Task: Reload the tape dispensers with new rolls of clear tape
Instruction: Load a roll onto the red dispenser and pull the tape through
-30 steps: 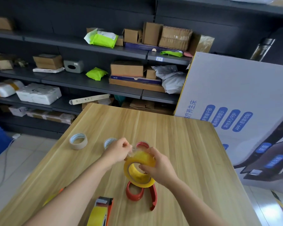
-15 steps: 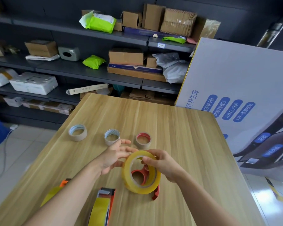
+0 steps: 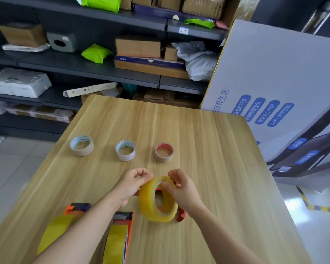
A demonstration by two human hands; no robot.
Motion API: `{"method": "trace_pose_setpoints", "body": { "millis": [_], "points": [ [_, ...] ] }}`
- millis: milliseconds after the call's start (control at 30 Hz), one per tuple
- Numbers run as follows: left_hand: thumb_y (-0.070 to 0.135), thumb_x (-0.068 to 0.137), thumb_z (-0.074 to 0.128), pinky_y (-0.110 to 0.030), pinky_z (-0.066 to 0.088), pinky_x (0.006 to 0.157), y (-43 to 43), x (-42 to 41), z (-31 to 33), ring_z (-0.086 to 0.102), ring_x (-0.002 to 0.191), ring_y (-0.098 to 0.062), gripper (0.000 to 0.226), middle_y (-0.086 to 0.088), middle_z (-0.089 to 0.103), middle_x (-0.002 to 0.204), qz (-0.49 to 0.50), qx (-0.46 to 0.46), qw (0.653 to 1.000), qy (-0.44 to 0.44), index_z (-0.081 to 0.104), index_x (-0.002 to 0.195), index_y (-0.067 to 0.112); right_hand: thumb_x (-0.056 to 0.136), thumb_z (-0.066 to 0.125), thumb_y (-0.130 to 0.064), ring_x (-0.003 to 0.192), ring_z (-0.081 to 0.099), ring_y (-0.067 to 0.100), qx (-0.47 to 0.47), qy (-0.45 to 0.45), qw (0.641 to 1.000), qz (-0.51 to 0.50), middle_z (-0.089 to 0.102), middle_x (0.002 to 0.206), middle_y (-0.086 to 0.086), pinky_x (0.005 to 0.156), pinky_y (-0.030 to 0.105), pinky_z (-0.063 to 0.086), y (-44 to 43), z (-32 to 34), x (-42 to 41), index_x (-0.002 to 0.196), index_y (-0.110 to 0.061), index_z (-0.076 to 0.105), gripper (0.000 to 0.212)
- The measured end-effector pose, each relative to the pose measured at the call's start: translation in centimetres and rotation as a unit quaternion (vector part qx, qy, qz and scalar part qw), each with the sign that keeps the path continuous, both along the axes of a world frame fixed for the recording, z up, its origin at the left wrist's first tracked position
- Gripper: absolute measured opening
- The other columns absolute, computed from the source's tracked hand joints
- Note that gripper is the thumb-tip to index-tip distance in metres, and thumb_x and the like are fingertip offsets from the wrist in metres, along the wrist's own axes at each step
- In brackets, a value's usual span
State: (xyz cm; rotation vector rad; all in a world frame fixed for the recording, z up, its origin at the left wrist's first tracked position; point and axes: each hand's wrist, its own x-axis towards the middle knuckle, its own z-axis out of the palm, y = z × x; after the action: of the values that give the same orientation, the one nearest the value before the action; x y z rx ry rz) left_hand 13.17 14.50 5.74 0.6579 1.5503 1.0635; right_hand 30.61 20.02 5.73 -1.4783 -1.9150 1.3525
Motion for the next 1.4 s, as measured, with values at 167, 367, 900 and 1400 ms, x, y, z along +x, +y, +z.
{"method": "trace_pose_setpoints", "body": {
  "millis": [167,367,900,1400],
  "points": [
    [0.020,0.091,0.063,-0.034,0.052,0.064,0.8,0.5,-1.0,0.060,0.076,-0.022,0.015,-0.011,0.068,0.087,0.021,0.000,1.000,0.021,0.066,0.089,0.006,0.083,0.069,-0.050,0.077,0.061,-0.001,0.055,-0.013,0.996,0.062,0.065,0.078,-0.014,0.078,0.024,0.051,-1.5,0.3,-0.7,0.077,-0.031,0.062,0.021],
    [0.018,0.096,0.056,-0.034,0.051,0.061,1.3,0.2,-1.8,0.059,0.065,-0.019,0.018,-0.008,0.062,0.075,0.050,-0.011,0.999,-0.016,0.061,0.086,0.005,0.086,0.062,-0.047,0.062,0.045,0.018,0.206,-0.170,0.940,0.214,0.044,0.056,-0.009,0.069,0.028,0.028,-1.3,-0.8,-0.7,0.065,-0.025,0.043,0.036],
    [0.012,0.091,0.062,-0.024,0.045,0.060,0.8,-1.7,-6.8,0.058,0.075,-0.016,0.013,-0.003,0.065,0.078,-0.031,-0.118,0.988,0.099,0.067,0.078,0.012,0.096,0.051,-0.042,0.097,0.060,0.032,0.231,-0.296,0.872,0.313,0.069,0.102,0.013,0.082,0.037,0.040,-2.2,-4.8,-1.0,0.104,-0.006,0.064,0.039],
    [0.023,0.092,0.060,-0.032,0.050,0.074,1.8,-1.8,-9.5,0.059,0.078,-0.016,0.021,0.004,0.064,0.076,-0.070,-0.160,0.961,0.217,0.065,0.071,0.018,0.098,0.051,-0.043,0.108,0.052,0.029,0.205,-0.368,0.848,0.322,0.058,0.116,0.012,0.086,0.035,0.039,-1.5,-7.7,-2.1,0.121,-0.008,0.061,0.043]
  ]
}}
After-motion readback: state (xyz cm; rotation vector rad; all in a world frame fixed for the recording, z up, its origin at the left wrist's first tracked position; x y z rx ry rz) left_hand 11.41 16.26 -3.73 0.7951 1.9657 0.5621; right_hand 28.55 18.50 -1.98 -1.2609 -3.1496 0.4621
